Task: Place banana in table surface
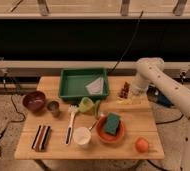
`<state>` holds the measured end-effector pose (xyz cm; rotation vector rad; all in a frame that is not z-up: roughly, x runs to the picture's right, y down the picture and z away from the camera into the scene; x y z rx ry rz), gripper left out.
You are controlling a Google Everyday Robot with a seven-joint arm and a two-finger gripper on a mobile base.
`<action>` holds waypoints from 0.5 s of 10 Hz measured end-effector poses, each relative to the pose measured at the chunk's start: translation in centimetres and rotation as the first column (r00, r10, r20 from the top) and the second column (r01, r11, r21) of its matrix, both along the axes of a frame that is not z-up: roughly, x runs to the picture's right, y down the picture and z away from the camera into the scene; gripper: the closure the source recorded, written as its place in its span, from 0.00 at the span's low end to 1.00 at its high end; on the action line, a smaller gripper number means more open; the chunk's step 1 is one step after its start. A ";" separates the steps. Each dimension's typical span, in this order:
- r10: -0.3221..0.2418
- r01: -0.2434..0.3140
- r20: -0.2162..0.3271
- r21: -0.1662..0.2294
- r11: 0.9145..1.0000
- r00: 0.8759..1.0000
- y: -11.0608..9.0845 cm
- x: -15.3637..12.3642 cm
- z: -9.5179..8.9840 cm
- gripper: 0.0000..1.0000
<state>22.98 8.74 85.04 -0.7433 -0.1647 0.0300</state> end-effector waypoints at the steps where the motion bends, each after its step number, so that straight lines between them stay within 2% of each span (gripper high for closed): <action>1: -0.007 0.007 -0.006 -0.023 1.000 1.000 1.1 -0.3 0.7 0.98; 5: -0.037 0.033 -0.041 -0.084 0.996 0.998 4.1 -1.0 2.6 0.58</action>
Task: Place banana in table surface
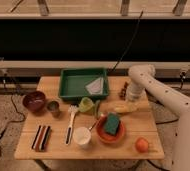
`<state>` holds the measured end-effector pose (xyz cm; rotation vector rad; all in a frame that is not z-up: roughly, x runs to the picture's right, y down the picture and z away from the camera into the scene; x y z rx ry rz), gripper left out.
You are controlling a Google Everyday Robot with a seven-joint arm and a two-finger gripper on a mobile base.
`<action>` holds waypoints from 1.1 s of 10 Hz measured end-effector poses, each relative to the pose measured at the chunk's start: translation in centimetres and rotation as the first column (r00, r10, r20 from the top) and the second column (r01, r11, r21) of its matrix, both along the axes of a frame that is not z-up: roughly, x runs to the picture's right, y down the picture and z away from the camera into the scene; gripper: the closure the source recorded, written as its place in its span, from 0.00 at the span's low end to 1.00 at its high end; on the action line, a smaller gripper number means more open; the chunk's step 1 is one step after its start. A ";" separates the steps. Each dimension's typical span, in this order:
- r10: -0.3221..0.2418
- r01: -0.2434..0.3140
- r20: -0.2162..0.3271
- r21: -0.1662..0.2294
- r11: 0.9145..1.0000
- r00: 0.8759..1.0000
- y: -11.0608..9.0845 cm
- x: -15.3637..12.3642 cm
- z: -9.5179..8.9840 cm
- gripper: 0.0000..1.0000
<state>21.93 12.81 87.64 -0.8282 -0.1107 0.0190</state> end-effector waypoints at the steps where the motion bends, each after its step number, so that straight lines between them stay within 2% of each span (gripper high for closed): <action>1: -0.006 0.006 -0.005 -0.008 1.000 1.000 0.3 -0.1 0.2 0.48; 3: -0.012 0.012 -0.017 -0.015 1.000 1.000 0.7 0.1 0.3 0.36; 6: -0.006 0.006 -0.018 -0.006 1.000 1.000 0.4 0.4 0.1 0.36; 10: 0.010 -0.010 0.011 0.025 1.000 1.000 -1.8 0.8 -1.3 0.36; 11: 0.013 -0.013 0.011 0.026 1.000 1.000 -1.9 1.0 -1.5 0.36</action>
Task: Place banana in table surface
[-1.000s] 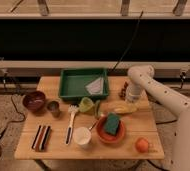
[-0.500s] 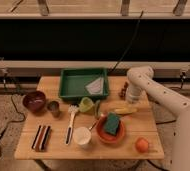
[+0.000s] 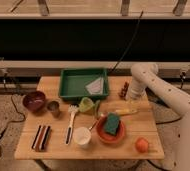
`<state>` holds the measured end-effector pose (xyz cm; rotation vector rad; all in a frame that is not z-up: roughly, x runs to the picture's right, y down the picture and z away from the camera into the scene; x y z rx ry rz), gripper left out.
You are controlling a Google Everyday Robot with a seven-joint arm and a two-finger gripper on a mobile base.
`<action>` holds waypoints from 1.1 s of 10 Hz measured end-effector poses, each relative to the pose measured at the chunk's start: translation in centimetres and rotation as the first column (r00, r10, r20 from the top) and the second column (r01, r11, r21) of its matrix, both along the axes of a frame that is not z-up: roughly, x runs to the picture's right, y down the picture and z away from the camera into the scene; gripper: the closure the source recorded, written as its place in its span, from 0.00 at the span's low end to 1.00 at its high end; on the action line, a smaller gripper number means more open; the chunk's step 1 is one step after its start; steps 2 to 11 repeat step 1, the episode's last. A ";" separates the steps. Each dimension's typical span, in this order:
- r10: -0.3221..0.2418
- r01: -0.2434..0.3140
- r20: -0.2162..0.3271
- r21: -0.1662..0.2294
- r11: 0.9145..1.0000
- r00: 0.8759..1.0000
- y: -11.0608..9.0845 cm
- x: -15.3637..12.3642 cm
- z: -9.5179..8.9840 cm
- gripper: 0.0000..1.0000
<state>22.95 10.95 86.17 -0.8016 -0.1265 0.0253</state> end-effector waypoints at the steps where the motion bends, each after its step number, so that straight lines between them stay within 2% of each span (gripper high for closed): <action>1: 0.001 -0.001 0.000 0.001 1.000 1.000 0.0 0.0 0.0 0.36; 11: 0.001 -0.001 0.000 0.001 1.000 1.000 0.0 0.0 0.0 0.36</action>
